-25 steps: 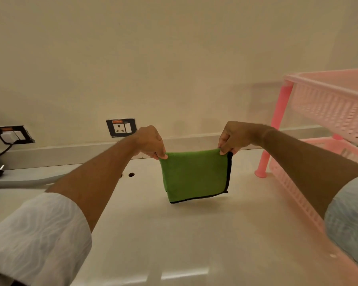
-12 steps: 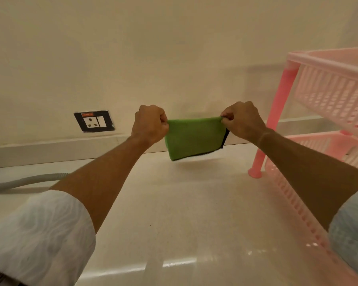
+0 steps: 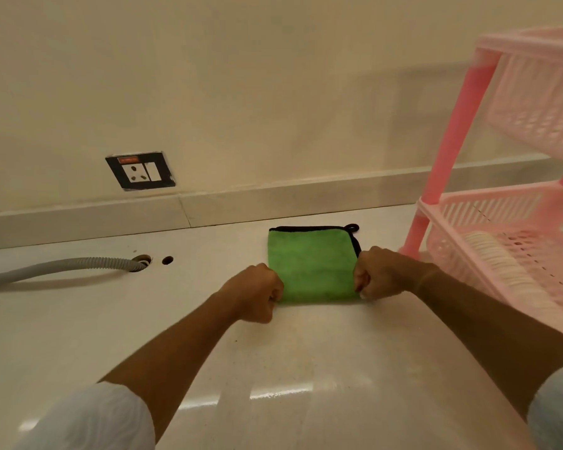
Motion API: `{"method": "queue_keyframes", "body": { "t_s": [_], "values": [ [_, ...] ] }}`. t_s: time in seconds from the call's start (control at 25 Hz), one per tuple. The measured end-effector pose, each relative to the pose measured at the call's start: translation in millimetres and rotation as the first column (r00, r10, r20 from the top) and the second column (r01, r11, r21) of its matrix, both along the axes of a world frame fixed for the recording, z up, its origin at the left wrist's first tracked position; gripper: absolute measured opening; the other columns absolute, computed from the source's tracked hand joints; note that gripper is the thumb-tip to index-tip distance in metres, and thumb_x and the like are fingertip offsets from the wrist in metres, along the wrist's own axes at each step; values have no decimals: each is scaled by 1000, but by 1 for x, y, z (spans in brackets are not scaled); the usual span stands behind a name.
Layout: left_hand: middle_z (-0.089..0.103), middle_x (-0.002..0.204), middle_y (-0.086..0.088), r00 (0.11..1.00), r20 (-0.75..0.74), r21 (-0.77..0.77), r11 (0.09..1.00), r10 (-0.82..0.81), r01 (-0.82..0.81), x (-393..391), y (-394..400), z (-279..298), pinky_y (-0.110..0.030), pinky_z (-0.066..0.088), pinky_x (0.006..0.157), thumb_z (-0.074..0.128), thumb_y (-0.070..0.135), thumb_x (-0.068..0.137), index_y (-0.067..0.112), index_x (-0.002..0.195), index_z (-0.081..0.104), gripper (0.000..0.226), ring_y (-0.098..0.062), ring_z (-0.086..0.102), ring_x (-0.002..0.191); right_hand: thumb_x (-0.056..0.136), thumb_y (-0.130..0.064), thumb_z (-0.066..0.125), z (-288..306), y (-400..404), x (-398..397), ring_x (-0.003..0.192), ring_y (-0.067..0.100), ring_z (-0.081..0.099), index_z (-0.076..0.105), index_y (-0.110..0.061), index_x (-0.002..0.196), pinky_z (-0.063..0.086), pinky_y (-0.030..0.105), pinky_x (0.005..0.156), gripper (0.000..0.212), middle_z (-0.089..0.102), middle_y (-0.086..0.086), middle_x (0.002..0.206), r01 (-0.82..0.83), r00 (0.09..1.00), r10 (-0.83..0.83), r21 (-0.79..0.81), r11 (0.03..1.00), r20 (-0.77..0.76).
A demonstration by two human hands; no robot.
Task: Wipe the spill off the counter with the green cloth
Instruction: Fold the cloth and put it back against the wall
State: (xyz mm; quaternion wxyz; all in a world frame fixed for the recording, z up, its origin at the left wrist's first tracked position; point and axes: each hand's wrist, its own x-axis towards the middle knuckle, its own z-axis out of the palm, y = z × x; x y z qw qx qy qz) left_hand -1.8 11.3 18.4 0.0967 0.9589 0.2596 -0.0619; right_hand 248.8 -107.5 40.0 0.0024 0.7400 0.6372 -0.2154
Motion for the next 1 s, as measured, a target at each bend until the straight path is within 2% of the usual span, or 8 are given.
{"method": "queue_keyframes", "body": {
  "t_s": [0.08,0.2,0.28,0.4,0.52,0.6,0.8,1.0],
  "values": [
    [73,82,-1,994,103,16,999,27,-29,1,3,-2,-39,56,73,54,24,69,17,81,72,23,-22,64,78,65,-20,60,-3,4,-2,61,15,64,74,-15,73,57,33,66,17,71,-4,67,64,998,-63,82,995,-15],
    [63,117,-11,967,227,61,990,111,-128,10,8,-4,-42,49,92,55,41,79,13,118,62,49,-26,55,108,78,-32,60,-7,13,-11,93,23,66,73,-21,106,53,36,86,33,74,3,106,211,976,-214,320,924,-26],
    [43,144,-15,963,224,86,981,151,-174,20,8,-10,-43,37,107,47,51,82,11,142,38,73,-29,39,130,87,-40,57,-16,20,-24,122,28,53,55,-14,133,43,41,102,53,58,10,135,237,970,-241,340,910,-33],
    [12,161,-18,959,205,46,977,197,-210,39,10,-26,-40,13,120,39,51,91,11,153,11,79,-31,12,148,93,-49,46,-39,31,-43,142,30,28,25,-8,150,27,41,115,73,30,16,155,228,970,-244,359,905,-1],
    [-4,162,-18,965,173,18,979,199,-205,56,12,-40,-39,-1,122,31,50,96,8,153,-1,77,-27,-6,150,96,-53,32,-64,41,-47,150,29,7,8,-4,153,4,36,120,79,8,20,162,185,977,-211,347,919,39],
    [-9,161,-18,971,148,15,981,188,-192,63,15,-50,-40,-4,123,26,51,97,6,152,-5,77,-27,-12,149,91,-58,21,-78,45,-44,151,29,0,1,-3,152,-2,36,120,85,1,20,162,144,977,-184,311,939,104],
    [-16,160,-18,973,97,-6,978,207,-208,68,27,-64,-41,-6,122,22,57,96,6,151,-10,81,-27,-18,148,79,-67,8,-90,58,-31,151,28,-4,-4,-4,152,-2,37,121,97,-3,19,162,115,974,-168,307,945,150],
    [-15,160,-19,965,105,-3,970,241,-242,81,41,-67,-42,-5,122,24,54,96,6,151,-9,80,-28,-16,148,85,-60,18,-90,75,-18,151,27,-3,-3,-4,152,0,38,122,90,-3,18,163,98,975,-152,305,947,160]
  ]
}}
